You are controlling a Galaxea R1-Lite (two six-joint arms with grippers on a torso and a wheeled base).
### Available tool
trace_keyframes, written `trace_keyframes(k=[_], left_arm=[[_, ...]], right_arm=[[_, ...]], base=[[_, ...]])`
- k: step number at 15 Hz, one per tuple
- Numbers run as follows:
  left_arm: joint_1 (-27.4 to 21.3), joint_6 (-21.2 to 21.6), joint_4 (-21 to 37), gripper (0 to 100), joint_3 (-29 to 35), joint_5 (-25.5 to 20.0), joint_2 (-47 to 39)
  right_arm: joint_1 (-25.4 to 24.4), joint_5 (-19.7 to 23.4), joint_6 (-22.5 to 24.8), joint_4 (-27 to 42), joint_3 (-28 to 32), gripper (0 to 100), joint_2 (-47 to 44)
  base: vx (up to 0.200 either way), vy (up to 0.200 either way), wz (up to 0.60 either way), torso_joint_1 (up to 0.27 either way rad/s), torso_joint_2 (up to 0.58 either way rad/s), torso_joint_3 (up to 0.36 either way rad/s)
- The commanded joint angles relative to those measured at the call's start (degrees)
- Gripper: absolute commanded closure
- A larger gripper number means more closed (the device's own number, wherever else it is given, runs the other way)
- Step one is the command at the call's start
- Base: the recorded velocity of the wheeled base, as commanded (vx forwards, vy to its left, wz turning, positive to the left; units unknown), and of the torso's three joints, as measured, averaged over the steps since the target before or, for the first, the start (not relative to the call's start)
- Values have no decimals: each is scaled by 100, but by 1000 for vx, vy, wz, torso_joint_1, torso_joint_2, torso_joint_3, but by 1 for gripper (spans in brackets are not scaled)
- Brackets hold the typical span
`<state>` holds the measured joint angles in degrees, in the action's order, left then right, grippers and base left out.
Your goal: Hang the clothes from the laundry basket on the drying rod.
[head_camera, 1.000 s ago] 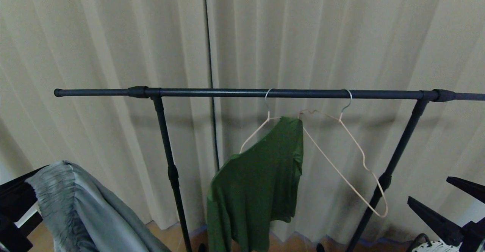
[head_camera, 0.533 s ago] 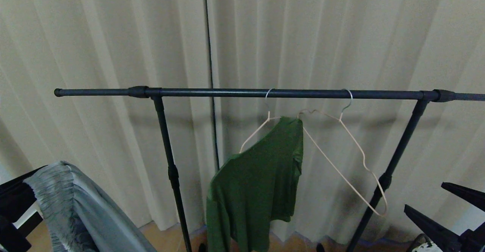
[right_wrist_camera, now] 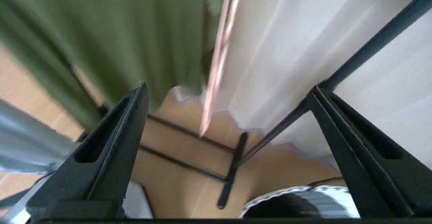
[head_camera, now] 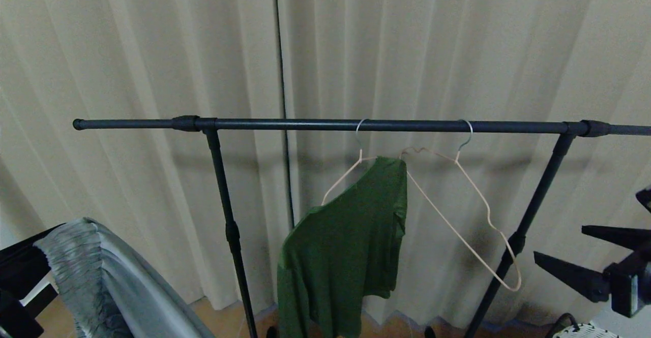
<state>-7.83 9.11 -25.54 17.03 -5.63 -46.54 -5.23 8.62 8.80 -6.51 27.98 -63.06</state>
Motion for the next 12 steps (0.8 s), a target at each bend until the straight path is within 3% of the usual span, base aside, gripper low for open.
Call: trace_keyframes(k=[1, 7, 12], left_arm=[[-17, 12, 5, 100, -7, 1, -21], [27, 12, -4, 100, 2, 18, -83], [18, 21, -4, 100, 11, 18, -65]], right_arm=[[-119, -308, -1, 71, 560, 0, -901], [-382, -519, -265, -193, 1219, 0, -2518], [-497, -739, -678, -430, 1500, 0, -3089]], base=[[0, 0, 0, 0, 0, 0], [0, 0, 0, 0, 0, 0], [0, 0, 0, 0, 0, 0]])
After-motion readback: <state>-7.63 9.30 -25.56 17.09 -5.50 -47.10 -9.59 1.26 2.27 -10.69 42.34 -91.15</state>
